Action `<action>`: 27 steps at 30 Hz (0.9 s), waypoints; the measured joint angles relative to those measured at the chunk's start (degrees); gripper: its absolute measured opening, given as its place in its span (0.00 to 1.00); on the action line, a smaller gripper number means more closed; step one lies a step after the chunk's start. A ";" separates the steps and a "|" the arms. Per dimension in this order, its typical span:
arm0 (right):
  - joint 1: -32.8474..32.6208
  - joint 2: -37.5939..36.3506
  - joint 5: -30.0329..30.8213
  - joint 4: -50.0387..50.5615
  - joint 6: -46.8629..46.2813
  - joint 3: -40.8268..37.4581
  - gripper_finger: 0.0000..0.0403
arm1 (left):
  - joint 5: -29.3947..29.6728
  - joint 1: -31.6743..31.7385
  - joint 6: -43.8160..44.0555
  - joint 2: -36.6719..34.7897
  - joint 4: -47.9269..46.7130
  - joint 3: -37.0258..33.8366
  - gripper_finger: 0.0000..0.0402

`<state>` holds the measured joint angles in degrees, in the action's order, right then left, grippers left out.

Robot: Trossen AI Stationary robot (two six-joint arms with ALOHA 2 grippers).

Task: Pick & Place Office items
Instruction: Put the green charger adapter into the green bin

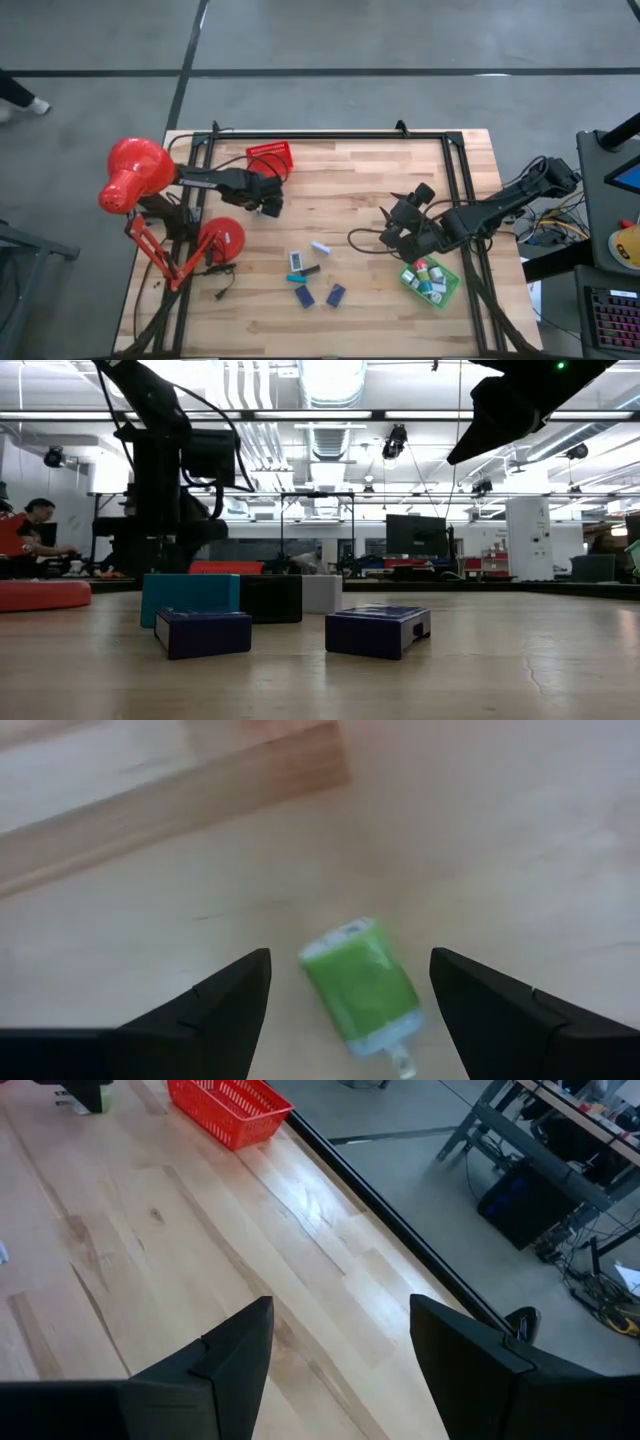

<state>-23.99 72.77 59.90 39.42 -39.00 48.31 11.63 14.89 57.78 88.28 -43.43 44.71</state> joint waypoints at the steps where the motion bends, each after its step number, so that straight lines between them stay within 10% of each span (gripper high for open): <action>1: 0.00 0.00 0.00 0.00 0.00 0.00 0.57 | -0.96 -0.02 -0.58 0.22 0.65 0.00 0.70; 16: 0.00 0.00 -0.04 -0.22 0.02 0.00 0.57 | -3.73 0.00 -2.26 3.14 3.90 0.00 0.68; 27: 0.00 0.02 -0.04 -0.55 0.02 -0.02 0.57 | -3.80 0.00 -2.04 3.18 4.03 0.04 0.47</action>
<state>-23.99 72.79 59.86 38.87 -38.98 48.29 7.84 14.90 55.75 91.46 -39.40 44.75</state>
